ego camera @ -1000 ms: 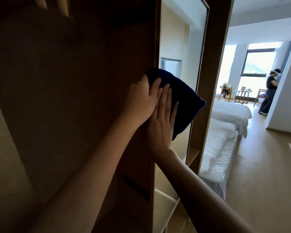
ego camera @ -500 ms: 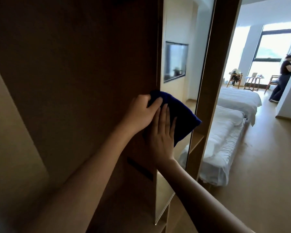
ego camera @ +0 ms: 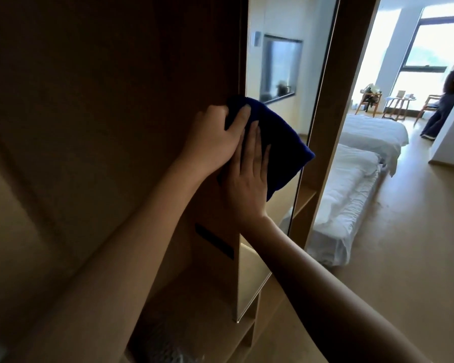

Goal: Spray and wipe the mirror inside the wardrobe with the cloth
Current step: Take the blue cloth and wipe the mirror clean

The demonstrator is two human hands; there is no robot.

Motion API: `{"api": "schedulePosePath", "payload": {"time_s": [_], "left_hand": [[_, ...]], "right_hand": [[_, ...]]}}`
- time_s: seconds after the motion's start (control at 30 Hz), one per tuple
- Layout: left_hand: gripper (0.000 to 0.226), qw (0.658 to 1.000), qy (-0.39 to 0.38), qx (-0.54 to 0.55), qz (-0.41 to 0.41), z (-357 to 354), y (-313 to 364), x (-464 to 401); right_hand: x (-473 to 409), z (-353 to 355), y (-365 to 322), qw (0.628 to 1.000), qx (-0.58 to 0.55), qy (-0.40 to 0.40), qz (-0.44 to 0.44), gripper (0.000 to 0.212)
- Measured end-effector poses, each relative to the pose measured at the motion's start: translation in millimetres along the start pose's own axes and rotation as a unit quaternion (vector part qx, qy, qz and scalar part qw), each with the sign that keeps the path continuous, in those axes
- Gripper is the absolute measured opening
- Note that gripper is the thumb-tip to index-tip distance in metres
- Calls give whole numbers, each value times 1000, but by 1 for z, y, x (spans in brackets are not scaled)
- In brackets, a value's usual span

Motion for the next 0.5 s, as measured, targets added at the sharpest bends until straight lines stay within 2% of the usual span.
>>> {"api": "schedulePosePath", "payload": {"time_s": [0.07, 0.17, 0.23, 0.5], "left_hand": [[40, 1000, 3, -6, 8, -7, -8, 10], [37, 999, 12, -18, 25, -20, -19, 26], [36, 999, 23, -25, 35, -28, -26, 37], [28, 996, 19, -4, 86, -58, -59, 75]], "right_hand": [[13, -4, 2, 1000, -1, -7, 1, 76], [34, -14, 6, 999, 12, -46, 9, 105], [48, -17, 7, 998, 9, -67, 16, 115], [103, -27, 11, 995, -18, -85, 42, 114]]}}
Point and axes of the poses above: each hand's wrist, its own x-axis away from the middle knuckle, its own z-axis out of the back of the hand, y = z × x, the point moved 5 cm from there along -x, towards the middle knuckle, and after that the axes turned 7 degrees about x, right-handed, at the moved point
